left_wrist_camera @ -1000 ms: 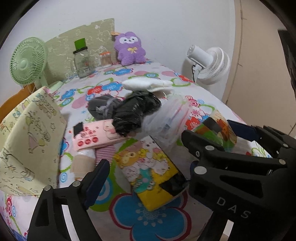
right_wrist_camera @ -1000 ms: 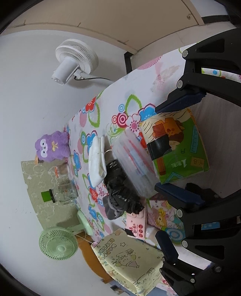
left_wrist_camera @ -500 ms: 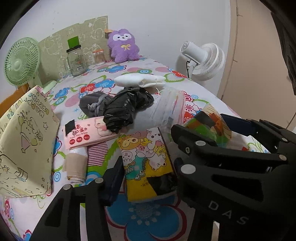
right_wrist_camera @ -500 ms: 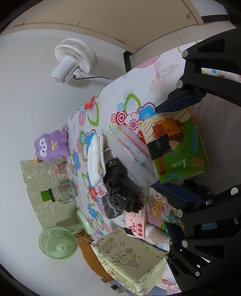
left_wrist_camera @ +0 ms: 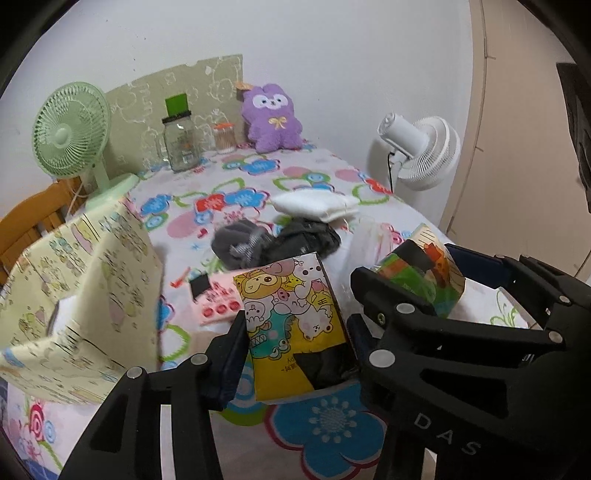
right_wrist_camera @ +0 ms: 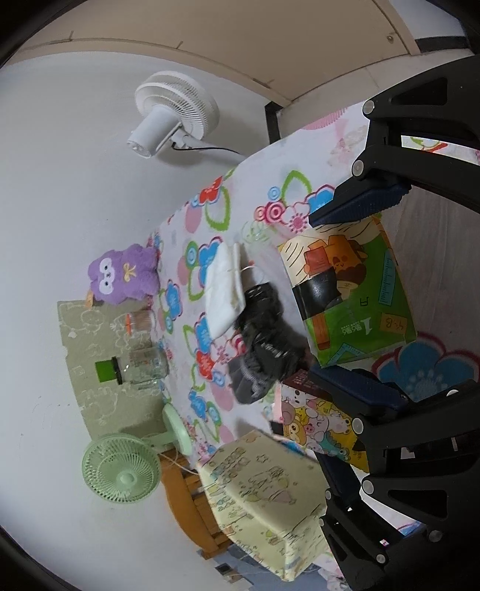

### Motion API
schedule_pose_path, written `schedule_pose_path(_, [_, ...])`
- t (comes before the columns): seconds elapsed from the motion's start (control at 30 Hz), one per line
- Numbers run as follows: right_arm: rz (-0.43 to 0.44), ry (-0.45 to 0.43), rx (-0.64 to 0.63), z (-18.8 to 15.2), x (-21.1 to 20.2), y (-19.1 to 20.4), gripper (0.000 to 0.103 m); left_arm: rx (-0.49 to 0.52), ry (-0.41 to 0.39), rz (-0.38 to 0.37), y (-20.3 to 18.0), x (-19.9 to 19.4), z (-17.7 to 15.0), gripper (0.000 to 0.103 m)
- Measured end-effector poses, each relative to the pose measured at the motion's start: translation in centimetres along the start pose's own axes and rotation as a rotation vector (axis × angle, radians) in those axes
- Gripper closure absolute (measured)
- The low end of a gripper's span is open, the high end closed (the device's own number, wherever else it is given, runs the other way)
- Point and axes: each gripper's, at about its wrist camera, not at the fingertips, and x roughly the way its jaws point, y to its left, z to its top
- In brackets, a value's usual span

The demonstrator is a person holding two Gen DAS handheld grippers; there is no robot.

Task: Organize soft objects
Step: 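Grasp the yellow cartoon tissue pack with the left tool while the right tool holds the green pack, then carry both packs to the fabric box while the left tool releases the yellow pack inside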

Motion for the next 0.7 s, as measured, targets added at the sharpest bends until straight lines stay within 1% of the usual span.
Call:
schedule_pose_path(0.37, [-0.013,-0.059,-0.004,2.9,-2.8,1.9,0.026,0.007,-0.065,0.03,1.6,-2.8,2.6,0.049])
schedule_pose_path(0.57, [-0.022,-0.069,-0.007,4.7,-3.8,2.9,0.026,0.0,-0.079,0.026,2.4,-4.2,4.0,0.049])
schedule_pose_path(0.7, [-0.021,-0.078,-0.017,5.7,-4.4,3.8,0.026,-0.001,-0.087,0.037,3.0,-4.9,4.7,0.049])
